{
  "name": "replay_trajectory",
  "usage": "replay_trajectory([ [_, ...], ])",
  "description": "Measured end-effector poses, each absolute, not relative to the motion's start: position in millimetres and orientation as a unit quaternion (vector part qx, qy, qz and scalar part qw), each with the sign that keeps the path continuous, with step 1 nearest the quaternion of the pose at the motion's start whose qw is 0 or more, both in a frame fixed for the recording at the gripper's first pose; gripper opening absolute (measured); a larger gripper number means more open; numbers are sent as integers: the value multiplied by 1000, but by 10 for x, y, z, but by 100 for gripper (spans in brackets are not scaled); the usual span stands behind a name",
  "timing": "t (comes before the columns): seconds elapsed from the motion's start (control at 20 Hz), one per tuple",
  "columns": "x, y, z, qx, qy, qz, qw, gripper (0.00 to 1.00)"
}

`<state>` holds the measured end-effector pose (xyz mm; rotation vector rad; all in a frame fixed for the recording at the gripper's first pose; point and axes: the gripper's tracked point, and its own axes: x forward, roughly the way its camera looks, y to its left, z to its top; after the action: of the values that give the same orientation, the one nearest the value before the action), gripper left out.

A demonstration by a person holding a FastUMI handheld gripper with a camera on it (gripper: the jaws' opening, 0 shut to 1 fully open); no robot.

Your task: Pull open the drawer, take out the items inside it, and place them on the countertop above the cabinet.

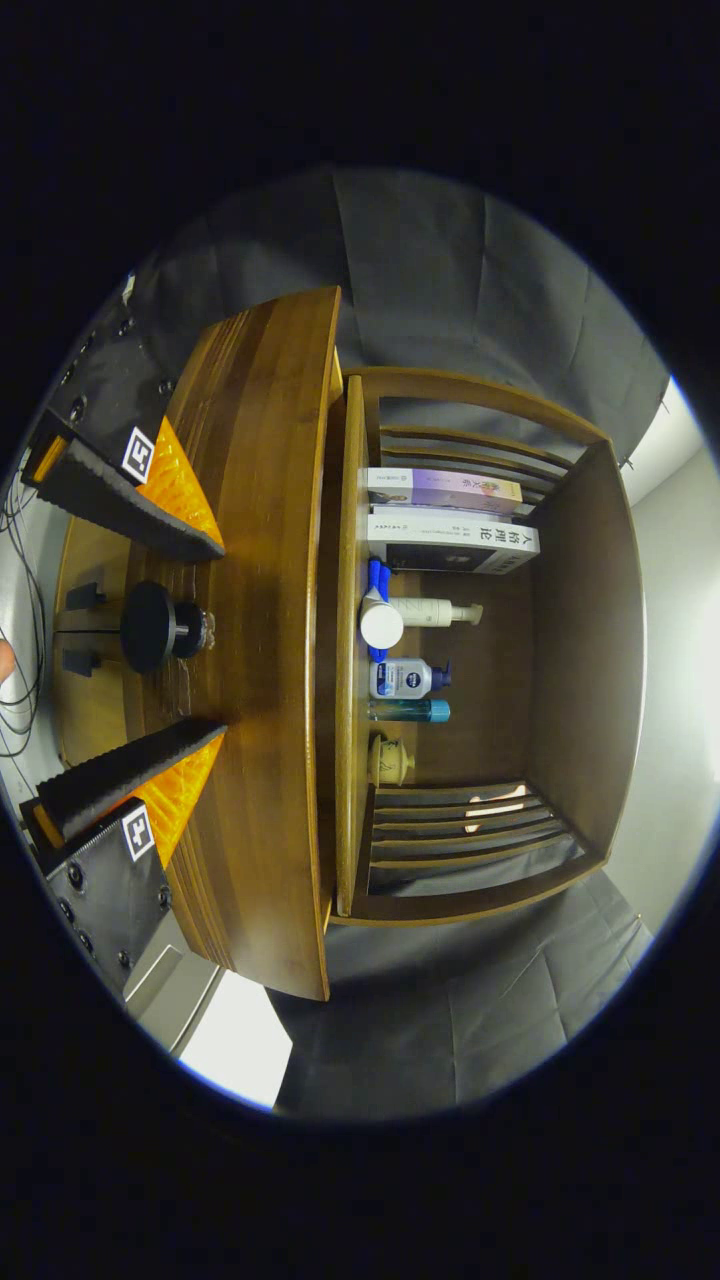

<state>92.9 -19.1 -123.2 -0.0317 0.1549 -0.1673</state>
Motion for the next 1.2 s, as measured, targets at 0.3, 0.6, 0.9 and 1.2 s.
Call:
replay_trajectory([
  [0.3,1211,-224,-1279,-15,82,-86,993,100],
  [0.6,1408,-251,-1288,-15,84,-88,993,100],
  [0.9,1565,-272,-1295,-15,79,-89,993,100],
  [1.2,1737,-287,-1300,-16,78,-93,992,100],
])
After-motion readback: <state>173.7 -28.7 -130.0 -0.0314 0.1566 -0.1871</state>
